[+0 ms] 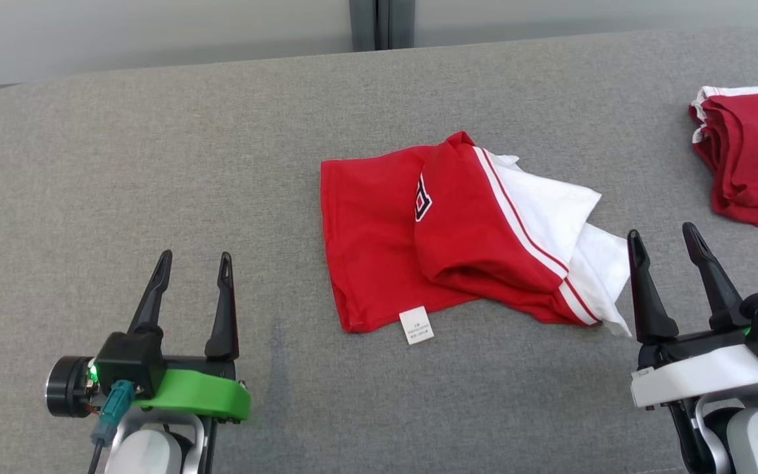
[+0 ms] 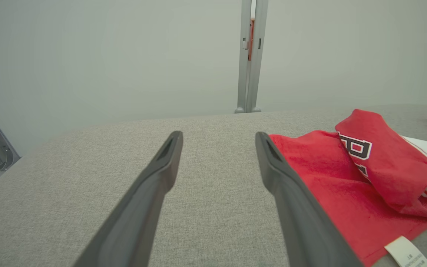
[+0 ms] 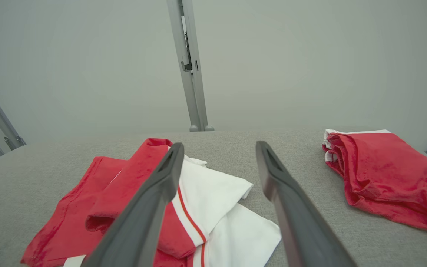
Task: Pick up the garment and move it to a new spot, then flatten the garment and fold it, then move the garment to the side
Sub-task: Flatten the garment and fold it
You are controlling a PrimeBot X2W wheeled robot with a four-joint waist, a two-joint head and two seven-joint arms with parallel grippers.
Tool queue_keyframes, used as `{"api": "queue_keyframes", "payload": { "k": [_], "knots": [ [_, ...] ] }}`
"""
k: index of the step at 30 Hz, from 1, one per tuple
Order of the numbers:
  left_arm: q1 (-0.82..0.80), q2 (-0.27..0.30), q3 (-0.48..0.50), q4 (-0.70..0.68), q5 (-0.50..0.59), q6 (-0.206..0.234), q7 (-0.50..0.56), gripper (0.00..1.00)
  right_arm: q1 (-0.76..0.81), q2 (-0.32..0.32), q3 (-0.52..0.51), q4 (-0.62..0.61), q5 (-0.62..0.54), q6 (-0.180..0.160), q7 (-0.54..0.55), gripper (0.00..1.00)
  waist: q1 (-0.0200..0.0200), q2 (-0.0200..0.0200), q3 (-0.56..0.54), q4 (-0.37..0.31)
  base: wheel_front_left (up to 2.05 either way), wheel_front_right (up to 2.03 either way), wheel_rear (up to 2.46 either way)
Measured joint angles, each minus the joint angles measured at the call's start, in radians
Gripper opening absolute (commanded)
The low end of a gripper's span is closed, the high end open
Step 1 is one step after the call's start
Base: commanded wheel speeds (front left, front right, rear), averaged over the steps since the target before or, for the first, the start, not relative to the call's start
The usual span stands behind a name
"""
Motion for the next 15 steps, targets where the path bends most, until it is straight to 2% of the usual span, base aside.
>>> {"api": "queue_keyframes", "payload": {
  "k": [12, 15],
  "knots": [
    [0.009, 0.005, -0.011, -0.032, -0.004, 0.013, 0.009, 1.0, 0.006, -0.002, -0.002, -0.017, 0.007, 0.0, 0.011, 1.0, 0.0, 0.0, -0.003, 0.018, 0.0, 0.0, 0.0],
    [-0.01, -0.002, -0.056, -0.046, 0.016, 0.004, 0.044, 1.0, 0.006, -0.004, -0.009, -0.019, 0.008, 0.0, 0.024, 1.0, 0.0, 0.0, 0.012, 0.023, 0.0, 0.0, 0.0]
  ]
}}
